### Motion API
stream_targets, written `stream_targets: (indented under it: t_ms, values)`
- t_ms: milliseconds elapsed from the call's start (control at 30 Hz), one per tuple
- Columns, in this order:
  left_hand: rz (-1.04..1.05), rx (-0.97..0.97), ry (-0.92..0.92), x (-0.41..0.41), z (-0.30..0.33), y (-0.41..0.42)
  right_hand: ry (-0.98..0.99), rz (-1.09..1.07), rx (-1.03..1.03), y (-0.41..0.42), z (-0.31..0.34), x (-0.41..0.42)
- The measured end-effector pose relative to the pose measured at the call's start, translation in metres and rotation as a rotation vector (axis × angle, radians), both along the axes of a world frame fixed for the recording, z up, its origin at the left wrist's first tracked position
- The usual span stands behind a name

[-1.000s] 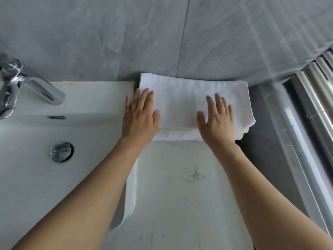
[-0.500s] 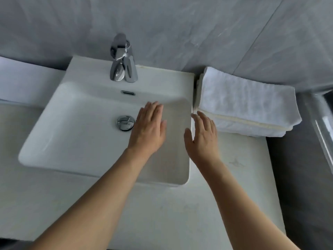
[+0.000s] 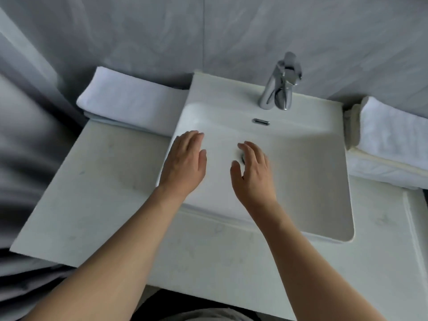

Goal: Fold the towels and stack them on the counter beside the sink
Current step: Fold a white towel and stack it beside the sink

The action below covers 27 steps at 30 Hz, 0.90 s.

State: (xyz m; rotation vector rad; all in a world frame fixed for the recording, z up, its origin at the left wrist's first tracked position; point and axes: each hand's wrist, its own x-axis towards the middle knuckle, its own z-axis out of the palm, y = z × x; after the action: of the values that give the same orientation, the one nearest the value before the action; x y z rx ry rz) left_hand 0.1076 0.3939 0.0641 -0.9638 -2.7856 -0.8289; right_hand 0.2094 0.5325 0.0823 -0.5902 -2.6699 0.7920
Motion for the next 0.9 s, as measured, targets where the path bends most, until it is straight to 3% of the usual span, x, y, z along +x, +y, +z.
stream_targets:
  t_ms: [300, 533, 700, 800, 900]
  values:
    - [0.249, 0.014, 0.02, -0.097, 0.0, -0.119, 0.003, 0.053, -0.236, -0.112, 0.0, -0.117]
    - [0.255, -0.042, -0.094, -0.204, -0.02, -0.173, -0.259, -0.316, -0.702, -0.172, -0.01, -0.218]
    - [0.327, -0.08, -0.256, -0.265, -0.038, -0.199, -0.309, -0.86, -1.255, -0.177, -0.027, -0.277]
    - [0.392, -0.077, -0.379, -0.293, -0.048, -0.201, -0.27, -0.997, -1.41, -0.174, -0.041, -0.3]
    - [0.43, -0.082, -0.462, -0.315, -0.056, -0.196, -0.245, -1.07, -1.404, -0.171, -0.056, -0.315]
